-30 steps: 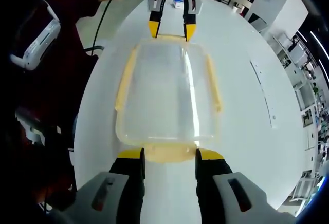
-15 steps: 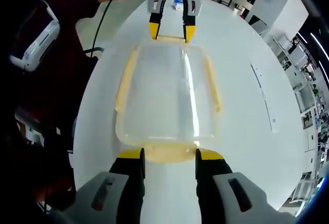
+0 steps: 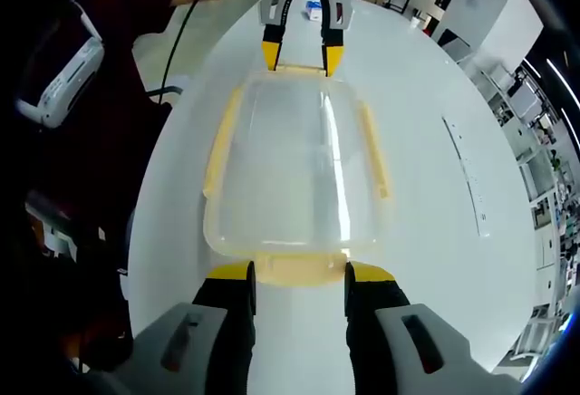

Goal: Snap each plastic latch of the storage box into its locked position after aligning the lid with the box until every specified latch is closed and the lid sits flush.

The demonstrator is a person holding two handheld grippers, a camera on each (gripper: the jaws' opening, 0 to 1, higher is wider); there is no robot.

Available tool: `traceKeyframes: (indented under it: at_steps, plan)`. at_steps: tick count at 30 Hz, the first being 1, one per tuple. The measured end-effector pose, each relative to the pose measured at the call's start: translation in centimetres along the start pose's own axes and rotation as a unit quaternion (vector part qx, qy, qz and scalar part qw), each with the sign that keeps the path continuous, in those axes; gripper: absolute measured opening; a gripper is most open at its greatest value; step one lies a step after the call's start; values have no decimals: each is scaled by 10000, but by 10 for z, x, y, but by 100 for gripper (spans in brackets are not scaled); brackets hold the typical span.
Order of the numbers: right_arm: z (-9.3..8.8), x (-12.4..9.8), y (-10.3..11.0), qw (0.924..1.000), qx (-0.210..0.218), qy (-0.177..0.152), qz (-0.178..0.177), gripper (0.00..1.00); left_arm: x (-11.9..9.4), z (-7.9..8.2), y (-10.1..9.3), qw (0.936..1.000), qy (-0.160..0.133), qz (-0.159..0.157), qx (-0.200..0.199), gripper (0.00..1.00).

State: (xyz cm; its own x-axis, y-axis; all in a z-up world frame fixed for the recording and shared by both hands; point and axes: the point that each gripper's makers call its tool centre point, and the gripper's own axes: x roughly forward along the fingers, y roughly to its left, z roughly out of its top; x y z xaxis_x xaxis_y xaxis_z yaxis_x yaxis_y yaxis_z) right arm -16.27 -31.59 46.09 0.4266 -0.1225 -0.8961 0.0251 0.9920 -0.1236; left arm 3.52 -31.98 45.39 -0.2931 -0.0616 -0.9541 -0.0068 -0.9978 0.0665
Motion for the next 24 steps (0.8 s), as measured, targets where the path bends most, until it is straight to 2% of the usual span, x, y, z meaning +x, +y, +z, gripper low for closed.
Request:
traceKeyframes:
  at_steps: [24]
  plan:
    - [15,7,3,9999,-3,-102,2,37,-4,-14,-2,9999,130,63,-35,39]
